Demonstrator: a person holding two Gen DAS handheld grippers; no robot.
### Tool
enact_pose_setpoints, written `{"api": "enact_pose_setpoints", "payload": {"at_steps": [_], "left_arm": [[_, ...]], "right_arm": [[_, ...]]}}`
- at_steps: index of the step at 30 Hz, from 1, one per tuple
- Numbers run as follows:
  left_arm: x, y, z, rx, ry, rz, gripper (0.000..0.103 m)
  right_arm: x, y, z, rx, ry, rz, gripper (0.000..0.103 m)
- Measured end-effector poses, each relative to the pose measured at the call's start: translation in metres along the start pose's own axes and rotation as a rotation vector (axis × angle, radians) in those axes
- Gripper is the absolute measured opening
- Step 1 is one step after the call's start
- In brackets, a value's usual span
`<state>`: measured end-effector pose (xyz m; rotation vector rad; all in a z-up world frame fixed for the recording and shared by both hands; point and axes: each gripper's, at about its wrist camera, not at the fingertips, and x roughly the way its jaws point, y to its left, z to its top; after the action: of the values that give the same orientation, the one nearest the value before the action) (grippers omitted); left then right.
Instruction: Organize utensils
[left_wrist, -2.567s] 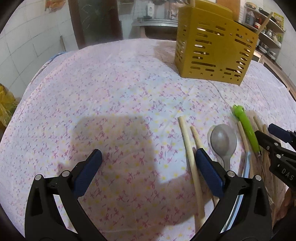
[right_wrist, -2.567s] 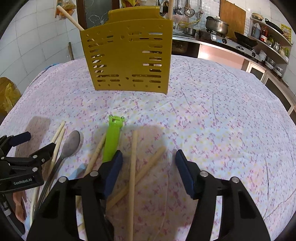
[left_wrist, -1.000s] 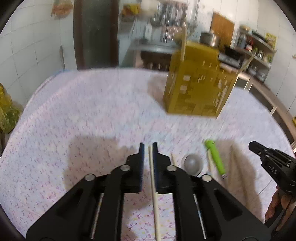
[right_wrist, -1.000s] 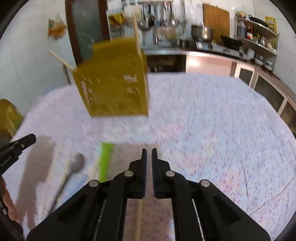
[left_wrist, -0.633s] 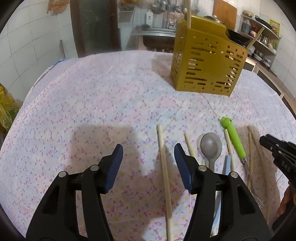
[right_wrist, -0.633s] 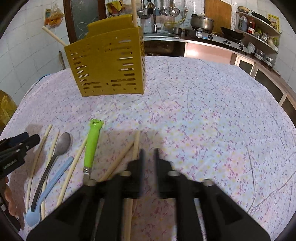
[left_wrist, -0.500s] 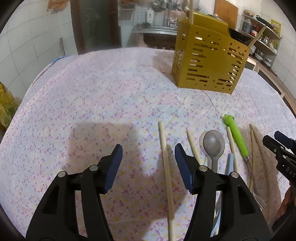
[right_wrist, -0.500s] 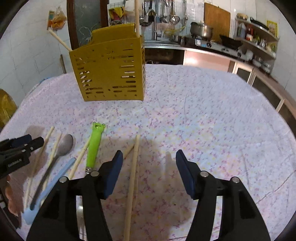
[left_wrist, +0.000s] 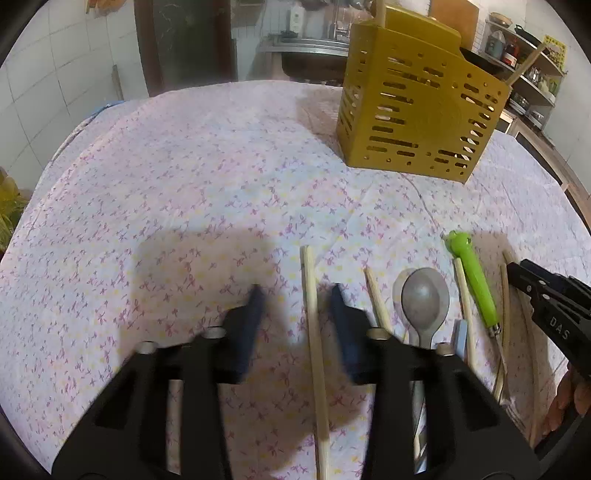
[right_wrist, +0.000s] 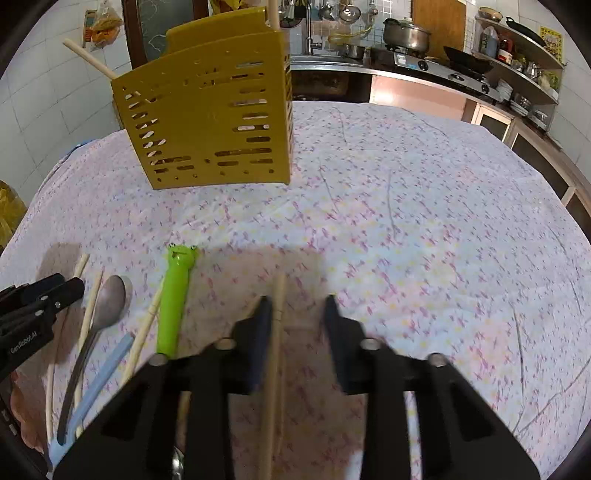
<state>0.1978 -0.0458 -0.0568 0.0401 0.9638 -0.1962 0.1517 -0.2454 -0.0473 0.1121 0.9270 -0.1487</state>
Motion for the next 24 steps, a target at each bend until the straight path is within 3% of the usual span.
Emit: {"api": "enact_pose_setpoints", "payload": {"at_steps": [1,4,10,19,24], "left_arm": [[0.001,0.001,0.001,-0.004,0.004,-0.004,0.016],[0.001,0.005,0.003,-0.023,0.008,-0.029,0.005],[-0.018,0.013,0.003,-0.046,-0.062,-0.033,0.005],[-0.099,0.016,0.000,-0.046,-0.353,0.000,0.005],[-0.131,0.021,-0.012,-0.069,-0.470,0.001,0.005]], "right_arm": [[0.000,0.002,0.001,-0.002,0.002,0.002,0.009],[-0.002,0.003,0.003,0.014,-0.008,0.015,0.006],[-0.031,-0.006,0.001,0.069,-0.119,0.051,0.006],[-0.112,-0.016,-0.003,0.114,-0.421,0.098,0.006],[-0.134,-0.012,-0.010,0.079,-0.525,0.069,0.006]]}}
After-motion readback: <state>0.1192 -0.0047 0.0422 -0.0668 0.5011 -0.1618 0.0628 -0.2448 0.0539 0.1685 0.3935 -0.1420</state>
